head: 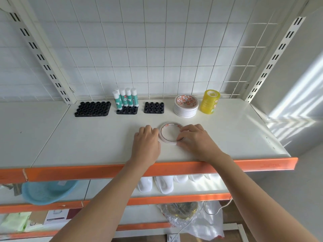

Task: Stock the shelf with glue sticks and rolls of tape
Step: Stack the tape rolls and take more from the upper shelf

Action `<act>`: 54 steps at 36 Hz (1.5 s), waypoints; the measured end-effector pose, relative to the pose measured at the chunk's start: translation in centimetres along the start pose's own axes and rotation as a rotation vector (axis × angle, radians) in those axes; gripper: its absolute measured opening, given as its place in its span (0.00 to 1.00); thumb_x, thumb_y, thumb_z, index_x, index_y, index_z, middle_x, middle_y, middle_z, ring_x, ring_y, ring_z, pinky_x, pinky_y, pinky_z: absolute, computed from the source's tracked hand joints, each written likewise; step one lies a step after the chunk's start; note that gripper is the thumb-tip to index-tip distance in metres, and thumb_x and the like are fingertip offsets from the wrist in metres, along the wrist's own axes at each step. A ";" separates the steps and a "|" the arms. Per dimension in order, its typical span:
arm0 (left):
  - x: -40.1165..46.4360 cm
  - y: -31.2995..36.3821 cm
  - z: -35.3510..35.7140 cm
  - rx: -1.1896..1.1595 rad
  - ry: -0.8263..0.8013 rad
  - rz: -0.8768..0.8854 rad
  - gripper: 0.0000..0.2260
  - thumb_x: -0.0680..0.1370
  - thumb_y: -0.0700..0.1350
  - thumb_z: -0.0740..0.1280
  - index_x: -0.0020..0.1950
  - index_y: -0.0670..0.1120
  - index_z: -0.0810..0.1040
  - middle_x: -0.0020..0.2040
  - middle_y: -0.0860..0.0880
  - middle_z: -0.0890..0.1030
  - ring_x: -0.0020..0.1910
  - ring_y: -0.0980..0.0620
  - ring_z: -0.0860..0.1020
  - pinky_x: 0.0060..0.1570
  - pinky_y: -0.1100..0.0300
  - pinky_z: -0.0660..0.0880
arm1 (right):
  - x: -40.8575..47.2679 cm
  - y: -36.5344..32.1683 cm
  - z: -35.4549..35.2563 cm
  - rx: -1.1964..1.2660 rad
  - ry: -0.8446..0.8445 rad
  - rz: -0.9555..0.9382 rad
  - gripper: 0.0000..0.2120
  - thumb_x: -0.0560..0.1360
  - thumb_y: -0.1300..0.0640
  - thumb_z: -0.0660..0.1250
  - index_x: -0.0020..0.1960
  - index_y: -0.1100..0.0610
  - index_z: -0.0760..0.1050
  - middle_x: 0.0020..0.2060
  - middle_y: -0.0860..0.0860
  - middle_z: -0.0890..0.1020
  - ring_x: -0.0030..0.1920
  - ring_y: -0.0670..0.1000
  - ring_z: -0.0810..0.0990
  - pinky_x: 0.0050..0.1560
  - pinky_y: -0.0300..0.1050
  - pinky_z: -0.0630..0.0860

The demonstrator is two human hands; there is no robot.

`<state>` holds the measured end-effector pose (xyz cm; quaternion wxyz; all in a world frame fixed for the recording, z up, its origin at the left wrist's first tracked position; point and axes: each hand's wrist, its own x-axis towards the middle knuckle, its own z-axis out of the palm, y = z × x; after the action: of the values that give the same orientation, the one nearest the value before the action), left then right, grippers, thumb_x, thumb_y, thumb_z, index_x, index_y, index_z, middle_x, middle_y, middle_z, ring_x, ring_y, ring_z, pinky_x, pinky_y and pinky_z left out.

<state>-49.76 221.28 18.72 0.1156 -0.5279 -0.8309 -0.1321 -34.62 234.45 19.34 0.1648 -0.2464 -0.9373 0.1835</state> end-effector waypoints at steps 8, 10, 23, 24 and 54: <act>0.0 -0.1 0.1 -0.015 -0.013 -0.004 0.08 0.66 0.35 0.70 0.44 0.41 0.78 0.40 0.42 0.76 0.39 0.39 0.75 0.37 0.49 0.75 | 0.2 0.3 -1.4 0.023 0.162 -0.106 0.03 0.74 0.59 0.71 0.48 0.57 0.80 0.44 0.50 0.78 0.44 0.54 0.76 0.45 0.43 0.70; 0.0 -0.1 0.2 -0.016 -0.006 0.000 0.08 0.66 0.35 0.70 0.43 0.41 0.78 0.39 0.42 0.76 0.39 0.39 0.75 0.36 0.49 0.75 | 0.5 0.3 -2.0 0.037 0.230 -0.125 0.03 0.75 0.58 0.71 0.48 0.56 0.79 0.43 0.47 0.76 0.42 0.50 0.73 0.44 0.44 0.73; 0.1 -0.3 1.0 -0.051 0.074 0.015 0.14 0.70 0.47 0.57 0.43 0.43 0.80 0.40 0.45 0.77 0.40 0.43 0.76 0.36 0.51 0.75 | 5.7 2.9 -3.9 -0.041 0.374 0.105 0.07 0.76 0.55 0.69 0.50 0.58 0.80 0.50 0.53 0.79 0.52 0.57 0.76 0.44 0.45 0.70; 0.1 -0.3 1.1 -0.055 0.075 0.029 0.16 0.70 0.49 0.56 0.45 0.43 0.80 0.41 0.46 0.78 0.41 0.43 0.77 0.36 0.51 0.75 | 6.1 3.0 -3.8 -0.045 0.363 0.114 0.07 0.77 0.55 0.69 0.51 0.58 0.79 0.50 0.52 0.79 0.53 0.57 0.76 0.44 0.45 0.70; 0.3 -0.4 1.6 -0.055 0.038 0.015 0.18 0.69 0.55 0.58 0.46 0.46 0.81 0.43 0.49 0.79 0.43 0.45 0.78 0.40 0.51 0.74 | 7.9 3.0 -2.9 -0.122 0.253 0.177 0.10 0.78 0.53 0.66 0.53 0.59 0.79 0.52 0.54 0.79 0.56 0.58 0.74 0.50 0.53 0.74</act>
<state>-50.38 221.91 17.31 0.1176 -0.5345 -0.8208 -0.1639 -38.77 241.75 22.36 0.2493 -0.3589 -0.8930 0.1076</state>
